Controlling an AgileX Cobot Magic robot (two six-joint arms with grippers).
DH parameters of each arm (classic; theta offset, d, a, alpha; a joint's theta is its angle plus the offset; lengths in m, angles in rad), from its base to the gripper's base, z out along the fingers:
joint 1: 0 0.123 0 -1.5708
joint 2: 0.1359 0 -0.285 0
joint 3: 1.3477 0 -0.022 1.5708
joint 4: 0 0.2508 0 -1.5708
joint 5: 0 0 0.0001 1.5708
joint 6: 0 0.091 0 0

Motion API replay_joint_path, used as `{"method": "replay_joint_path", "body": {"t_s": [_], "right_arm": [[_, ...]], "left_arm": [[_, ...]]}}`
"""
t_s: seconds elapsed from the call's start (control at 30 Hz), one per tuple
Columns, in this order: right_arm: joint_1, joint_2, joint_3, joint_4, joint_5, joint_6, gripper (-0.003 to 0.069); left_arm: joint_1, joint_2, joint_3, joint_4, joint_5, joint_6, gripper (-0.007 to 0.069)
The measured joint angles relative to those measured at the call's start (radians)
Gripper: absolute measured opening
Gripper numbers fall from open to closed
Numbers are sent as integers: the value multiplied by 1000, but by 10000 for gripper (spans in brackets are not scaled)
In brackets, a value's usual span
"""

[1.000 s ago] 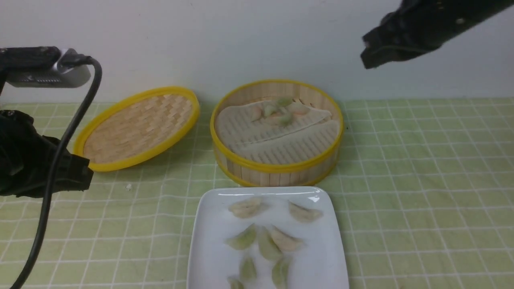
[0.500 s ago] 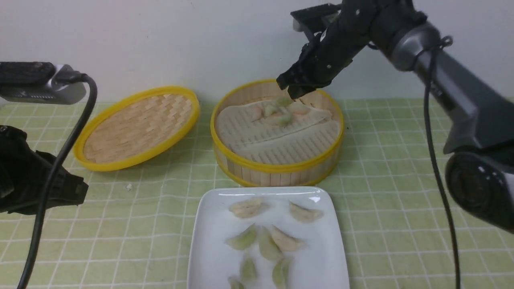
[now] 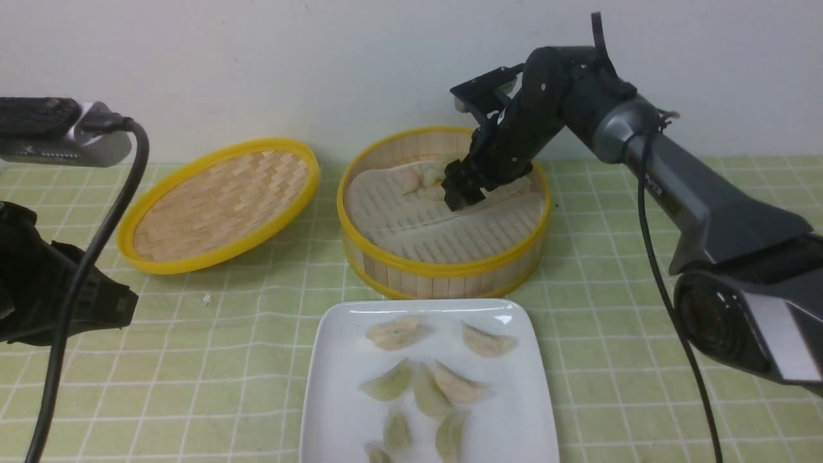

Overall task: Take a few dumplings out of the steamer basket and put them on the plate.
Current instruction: Use the right arm to grab a dumpling from inside the steamer, then use the right arm to put the dumpling into the plate

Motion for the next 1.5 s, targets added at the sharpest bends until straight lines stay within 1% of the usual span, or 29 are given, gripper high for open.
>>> {"method": "replay_joint_path", "body": {"t_s": [0.3,0.4,0.43,0.47,0.5,0.67,0.83,0.93,1.03,1.13,1.27,1.4,1.43,1.5], "right_arm": [[22,38,-7,-7,-77,-36,514],[23,39,-8,-8,-80,-54,463],[24,39,-11,-8,-76,-57,379],[25,39,-13,-8,-73,-57,357],[26,39,-27,-9,-56,-56,350],[27,24,-123,-11,58,-33,353],[27,-48,-175,-13,68,68,353],[30,-114,-128,-13,68,120,353],[41,-231,24,-15,68,144,353],[73,-443,342,-15,66,146,353],[129,-660,699,1,66,143,353],[174,-764,957,14,66,144,353],[176,-767,967,14,66,143,353],[204,-773,1082,16,61,165,353]], "left_arm": [[0,0,0,0,-2,0,-6],[0,0,0,0,-2,0,-6],[0,0,0,0,-2,0,-6],[0,0,0,0,-2,0,-6],[0,0,0,0,-2,0,-6],[0,0,0,0,-2,0,-6],[0,0,0,-1,-2,0,-6],[0,0,0,-1,-1,0,-6],[0,0,0,-1,-1,0,-6],[0,0,0,-1,-1,0,-6],[0,0,0,-1,-2,0,-6],[0,0,0,-1,-18,1,-6],[0,0,0,-1,-19,1,-6],[0,0,0,-1,-30,1,-6]]}}
